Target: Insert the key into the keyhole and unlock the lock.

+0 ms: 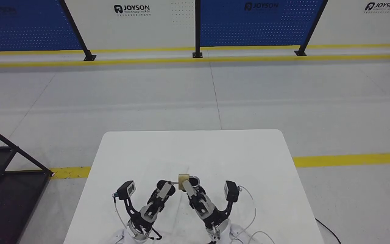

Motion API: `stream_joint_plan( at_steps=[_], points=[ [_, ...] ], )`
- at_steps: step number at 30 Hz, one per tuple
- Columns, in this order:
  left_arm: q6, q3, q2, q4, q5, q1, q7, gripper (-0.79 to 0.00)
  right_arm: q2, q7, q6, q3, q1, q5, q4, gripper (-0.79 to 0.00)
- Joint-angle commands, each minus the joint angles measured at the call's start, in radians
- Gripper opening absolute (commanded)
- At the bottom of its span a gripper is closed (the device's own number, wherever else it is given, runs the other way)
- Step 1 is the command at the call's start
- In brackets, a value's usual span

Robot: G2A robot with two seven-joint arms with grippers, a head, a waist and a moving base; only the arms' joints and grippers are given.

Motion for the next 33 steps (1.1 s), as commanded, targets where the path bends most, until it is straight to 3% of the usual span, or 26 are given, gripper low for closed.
stream_joint_plan(
  at_steps=[1, 11, 12, 13, 16, 18, 20, 22, 25, 33],
  points=[
    [0.0, 0.002, 0.001, 0.001, 0.003, 0.0, 0.004, -0.785, 0.0, 0.008, 0.003, 0.0, -0.001, -0.001, -0.001, -0.785],
    [0.0, 0.018, 0.006, 0.011, 0.023, -0.008, 0.021, -0.785, -0.002, 0.025, 0.01, 0.002, -0.006, -0.012, -0.006, -0.785],
    [0.0, 0.019, 0.007, 0.012, 0.024, -0.008, 0.022, -0.742, -0.002, 0.025, 0.009, 0.003, -0.006, -0.013, -0.006, -0.785],
    [0.0, 0.02, 0.007, 0.012, 0.026, -0.008, 0.023, -0.603, -0.002, 0.024, 0.009, 0.004, -0.007, -0.012, -0.006, -0.785],
    [0.0, 0.023, 0.009, 0.013, 0.028, -0.009, 0.028, -0.468, -0.003, 0.024, 0.007, 0.006, -0.009, -0.011, -0.006, -0.785],
    [0.0, 0.024, 0.011, 0.015, 0.028, -0.009, 0.033, -0.434, -0.003, 0.022, 0.005, 0.008, -0.01, -0.012, -0.007, -0.785],
    [0.0, 0.024, 0.012, 0.015, 0.031, -0.009, 0.037, -0.44, -0.003, 0.02, 0.002, 0.011, -0.011, -0.012, -0.007, -0.785],
    [0.0, 0.022, 0.015, 0.015, 0.034, -0.008, 0.042, -0.505, -0.003, 0.019, -0.001, 0.015, -0.014, -0.012, -0.008, -0.785],
    [0.0, 0.019, 0.018, 0.014, 0.034, -0.005, 0.05, -0.496, -0.001, 0.021, -0.007, 0.02, -0.018, -0.01, -0.01, -0.785],
    [0.0, 0.006, 0.034, 0.019, 0.082, -0.004, 0.048, -0.603, 0.007, 0.054, -0.027, 0.049, -0.03, 0.016, -0.021, -0.785]
  ],
)
